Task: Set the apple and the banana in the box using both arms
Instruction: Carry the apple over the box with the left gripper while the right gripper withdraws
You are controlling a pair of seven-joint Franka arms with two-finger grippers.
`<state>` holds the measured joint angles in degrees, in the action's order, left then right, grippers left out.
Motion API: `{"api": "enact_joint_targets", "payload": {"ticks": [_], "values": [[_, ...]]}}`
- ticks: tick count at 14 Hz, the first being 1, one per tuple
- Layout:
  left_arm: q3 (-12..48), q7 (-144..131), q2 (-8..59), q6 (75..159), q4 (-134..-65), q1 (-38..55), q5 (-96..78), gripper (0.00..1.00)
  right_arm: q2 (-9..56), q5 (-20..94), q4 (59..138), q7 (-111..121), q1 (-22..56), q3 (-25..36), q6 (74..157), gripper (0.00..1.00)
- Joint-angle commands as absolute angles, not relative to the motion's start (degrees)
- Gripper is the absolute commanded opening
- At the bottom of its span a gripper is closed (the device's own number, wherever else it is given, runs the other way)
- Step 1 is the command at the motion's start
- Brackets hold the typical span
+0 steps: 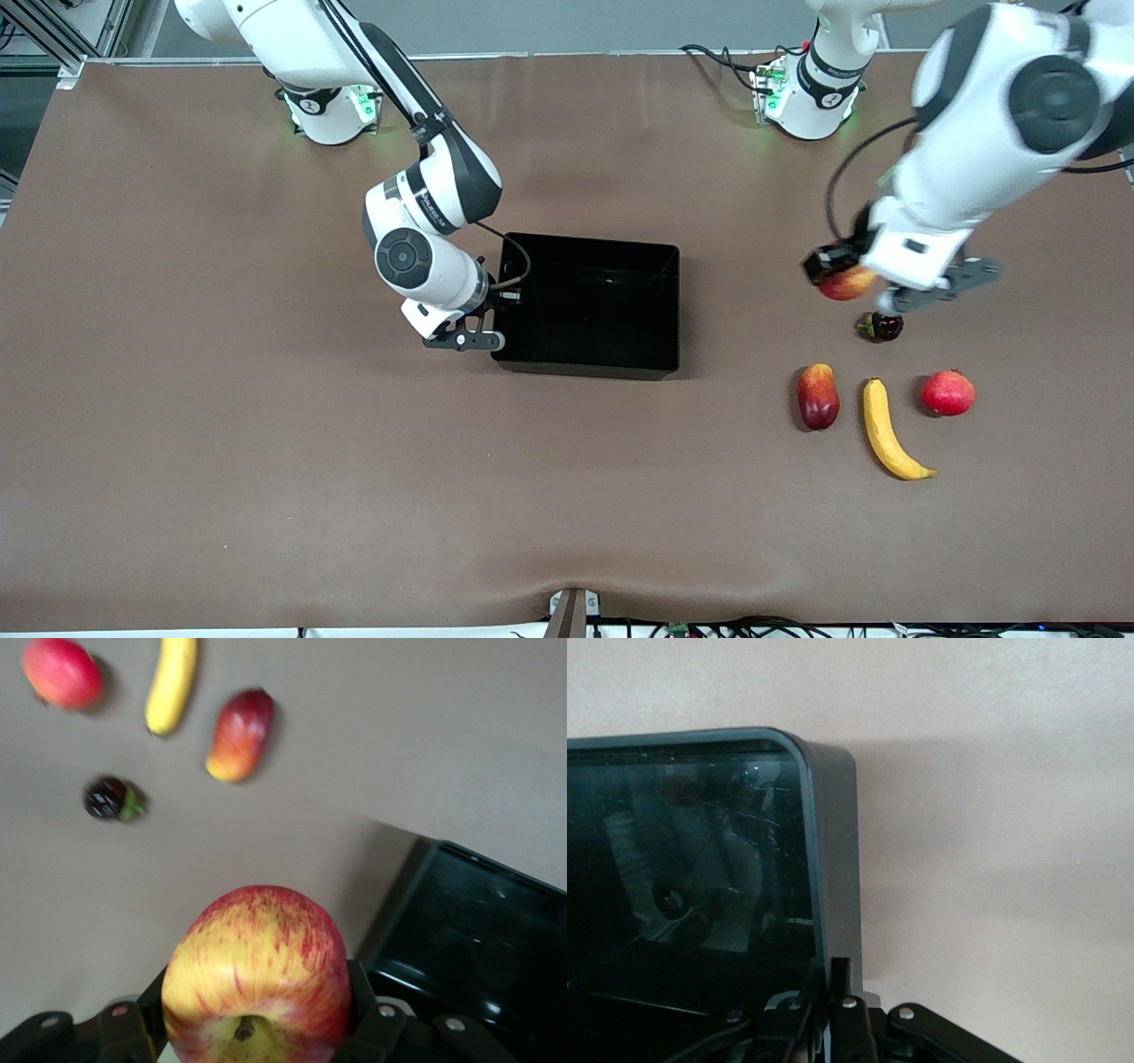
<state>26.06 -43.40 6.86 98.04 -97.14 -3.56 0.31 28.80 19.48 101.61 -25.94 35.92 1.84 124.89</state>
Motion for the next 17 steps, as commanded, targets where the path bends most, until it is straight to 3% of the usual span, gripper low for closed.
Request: {"api": "enact_joint_targets", "payload": {"ticks": [1,2,3,7,14,17], "values": [[29.09,-53.4,11.15,97.64,-95.19,-0.9,0.44,0.0,30.23,20.92,101.25,-26.37,37.35,2.55,126.65,0.1],[29.18,-56.83,12.21,98.69,-95.19,2.08,0.53,0.0,30.58,20.92,101.25,-27.06,36.92,2.64,126.65,0.52],[29.18,-59.48,13.35,99.66,-95.19,4.2,0.53,0.0,30.76,20.66,101.25,-28.03,36.83,2.64,126.74,1.0],[29.18,-70.18,17.39,102.21,-95.19,12.63,6.03,0.0,29.71,20.48,100.55,-28.04,35.78,2.81,124.73,1.0],[29.18,-82.5,25.12,102.3,-95.19,22.31,15.45,0.0,25.58,20.04,88.97,-27.77,26.21,3.43,103.21,1.0],[29.09,-87.35,29.43,104.4,-95.19,24.78,19.15,0.0,25.58,16.53,83.43,-27.77,22.6,3.34,98.02,1.0]]}}
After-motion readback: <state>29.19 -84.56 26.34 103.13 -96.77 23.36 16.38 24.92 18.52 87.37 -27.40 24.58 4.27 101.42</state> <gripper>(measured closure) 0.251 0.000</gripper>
